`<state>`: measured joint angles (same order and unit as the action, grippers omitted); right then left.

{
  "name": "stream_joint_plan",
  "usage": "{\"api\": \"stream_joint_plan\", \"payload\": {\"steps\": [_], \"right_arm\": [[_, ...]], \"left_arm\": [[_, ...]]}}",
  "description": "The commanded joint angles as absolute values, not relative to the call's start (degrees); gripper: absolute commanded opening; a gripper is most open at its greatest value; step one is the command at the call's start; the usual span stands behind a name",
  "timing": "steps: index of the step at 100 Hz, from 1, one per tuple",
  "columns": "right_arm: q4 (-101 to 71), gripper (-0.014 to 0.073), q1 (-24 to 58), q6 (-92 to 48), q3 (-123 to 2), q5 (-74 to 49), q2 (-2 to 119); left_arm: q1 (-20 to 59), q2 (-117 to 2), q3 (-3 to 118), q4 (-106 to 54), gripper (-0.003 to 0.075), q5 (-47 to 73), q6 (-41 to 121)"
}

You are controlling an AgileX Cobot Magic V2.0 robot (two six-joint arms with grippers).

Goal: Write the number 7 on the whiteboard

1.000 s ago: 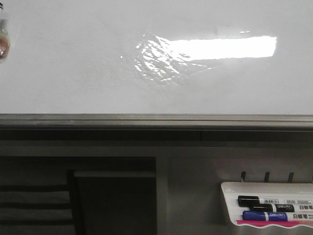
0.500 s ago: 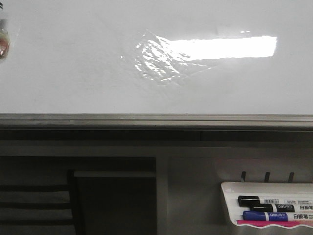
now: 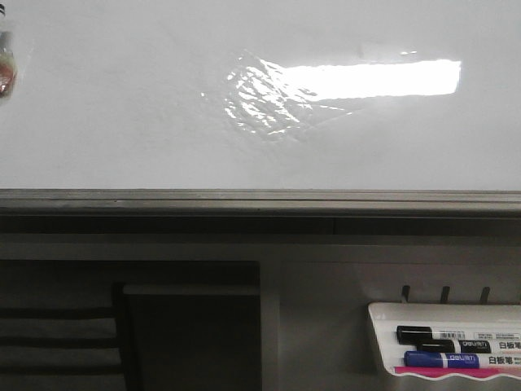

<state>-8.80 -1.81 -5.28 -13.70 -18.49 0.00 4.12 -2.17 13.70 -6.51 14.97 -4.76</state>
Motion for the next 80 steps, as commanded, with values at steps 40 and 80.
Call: {"api": "stream_joint_plan", "payload": {"steps": [40, 80], "right_arm": [[-9.1, -0.0071, -2.1, -5.6, -28.8, -25.2, 18.1], [-9.1, -0.0071, -2.1, -5.6, -28.8, -21.6, 18.9]], "left_arm": [[4.7, -20.5, 29.7, -7.0, -0.0020, 21.8, -1.9], [4.7, -21.5, 29.7, -7.0, -0.0020, 21.7, -1.9]]}}
